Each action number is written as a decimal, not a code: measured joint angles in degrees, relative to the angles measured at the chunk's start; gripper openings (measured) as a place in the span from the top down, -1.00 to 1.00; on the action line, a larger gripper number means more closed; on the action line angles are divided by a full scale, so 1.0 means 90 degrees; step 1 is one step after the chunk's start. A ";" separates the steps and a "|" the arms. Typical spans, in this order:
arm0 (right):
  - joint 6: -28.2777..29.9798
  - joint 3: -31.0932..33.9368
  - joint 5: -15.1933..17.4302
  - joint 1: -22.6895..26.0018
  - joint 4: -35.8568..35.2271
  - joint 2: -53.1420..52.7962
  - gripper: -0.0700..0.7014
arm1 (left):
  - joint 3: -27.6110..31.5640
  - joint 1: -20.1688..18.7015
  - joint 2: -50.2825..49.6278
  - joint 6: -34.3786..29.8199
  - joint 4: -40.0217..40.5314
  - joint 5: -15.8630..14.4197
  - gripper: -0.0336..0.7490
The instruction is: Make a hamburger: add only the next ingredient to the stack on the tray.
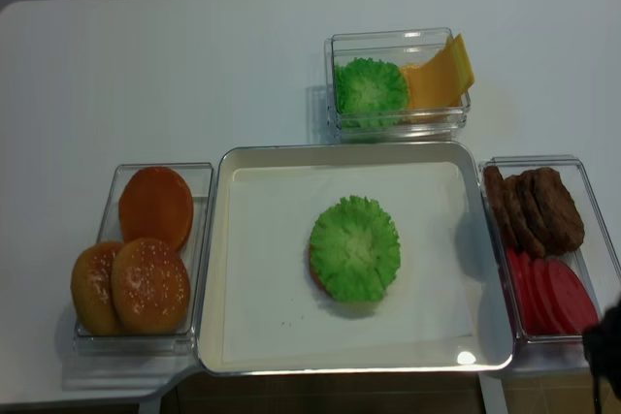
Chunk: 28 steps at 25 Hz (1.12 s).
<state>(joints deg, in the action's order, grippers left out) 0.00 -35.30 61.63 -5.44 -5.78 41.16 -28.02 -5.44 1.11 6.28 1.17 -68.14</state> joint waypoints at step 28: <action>0.0111 0.0696 0.0851 0.0000 0.0758 -0.4686 -0.37 | 0.0000 0.0000 0.0000 0.0000 0.0000 0.0000 -0.04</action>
<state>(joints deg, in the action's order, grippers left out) 1.00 -29.03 69.29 -5.44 1.04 -1.02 -28.02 -5.44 1.11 6.28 1.17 -68.14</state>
